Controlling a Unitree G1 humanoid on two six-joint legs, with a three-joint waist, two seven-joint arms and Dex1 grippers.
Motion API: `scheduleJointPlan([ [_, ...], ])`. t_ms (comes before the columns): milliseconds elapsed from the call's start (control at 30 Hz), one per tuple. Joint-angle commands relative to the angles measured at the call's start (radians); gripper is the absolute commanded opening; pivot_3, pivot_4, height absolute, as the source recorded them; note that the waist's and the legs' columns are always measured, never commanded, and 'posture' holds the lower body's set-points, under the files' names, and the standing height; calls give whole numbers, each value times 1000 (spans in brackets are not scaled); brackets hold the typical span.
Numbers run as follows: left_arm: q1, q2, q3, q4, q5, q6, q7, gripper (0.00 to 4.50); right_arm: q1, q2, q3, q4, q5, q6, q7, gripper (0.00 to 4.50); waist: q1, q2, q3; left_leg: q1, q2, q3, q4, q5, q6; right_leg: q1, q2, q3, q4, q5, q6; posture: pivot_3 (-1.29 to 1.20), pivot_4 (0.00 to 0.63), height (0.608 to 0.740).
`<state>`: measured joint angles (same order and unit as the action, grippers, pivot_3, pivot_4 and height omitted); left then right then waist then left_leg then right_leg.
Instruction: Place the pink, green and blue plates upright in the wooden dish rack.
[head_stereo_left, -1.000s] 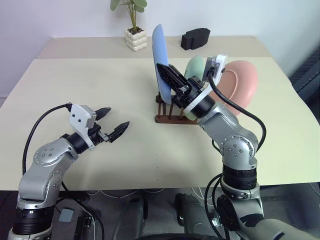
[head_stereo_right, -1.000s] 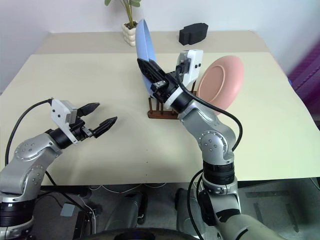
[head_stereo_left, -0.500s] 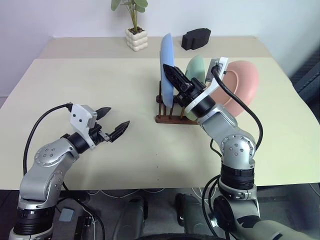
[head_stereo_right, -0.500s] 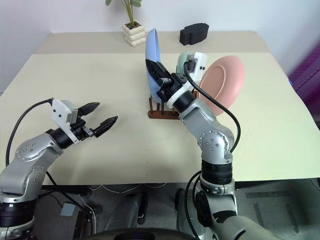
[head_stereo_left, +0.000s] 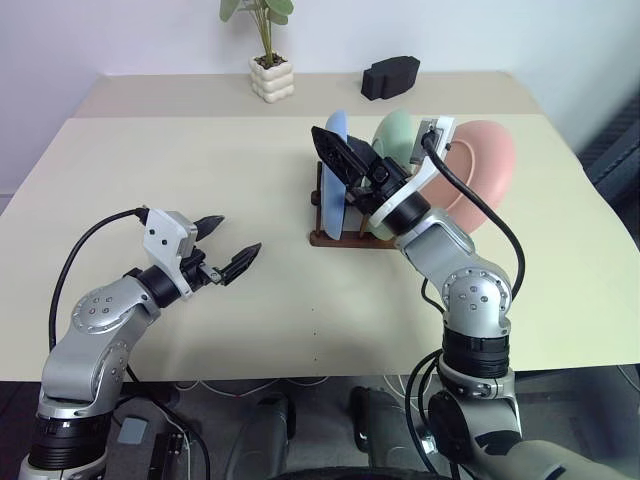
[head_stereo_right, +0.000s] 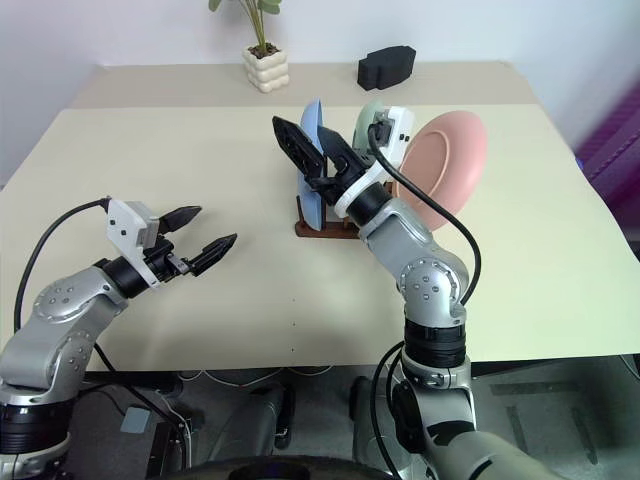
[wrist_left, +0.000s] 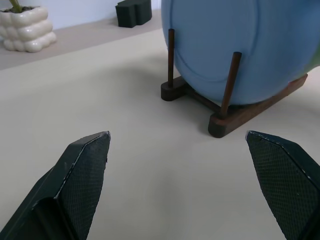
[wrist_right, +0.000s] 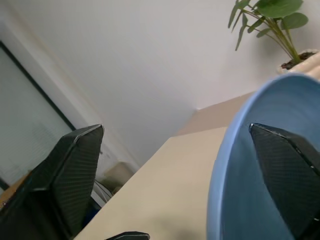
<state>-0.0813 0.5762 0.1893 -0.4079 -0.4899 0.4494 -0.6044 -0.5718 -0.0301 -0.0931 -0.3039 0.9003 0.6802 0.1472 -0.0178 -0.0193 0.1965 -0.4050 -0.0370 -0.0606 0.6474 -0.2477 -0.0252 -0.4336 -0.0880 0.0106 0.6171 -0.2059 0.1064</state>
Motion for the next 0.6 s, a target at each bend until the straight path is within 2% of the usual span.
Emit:
scheduleJointPlan([
  [33,-2,-4,7,-32,-3,-16,0,4500,-36,-44,37,-53,-60,-46,64,4472,0,0,0,0,0,0,0,0,0,0,0,0,0,0,0,0,150,731],
  [267,-2,-9,3,-25,-2,-21,-3,4500,-70,-148,120,-81,-231,-157,185,4472,-1,0,0,0,0,1,0,0,0,0,0,0,0,0,0,0,150,731],
  [600,-5,-23,-10,-15,5,-28,-4,4500,-153,-223,74,-70,-240,-155,266,4472,3,0,0,0,0,0,0,0,0,1,0,0,-1,0,0,0,150,731],
])
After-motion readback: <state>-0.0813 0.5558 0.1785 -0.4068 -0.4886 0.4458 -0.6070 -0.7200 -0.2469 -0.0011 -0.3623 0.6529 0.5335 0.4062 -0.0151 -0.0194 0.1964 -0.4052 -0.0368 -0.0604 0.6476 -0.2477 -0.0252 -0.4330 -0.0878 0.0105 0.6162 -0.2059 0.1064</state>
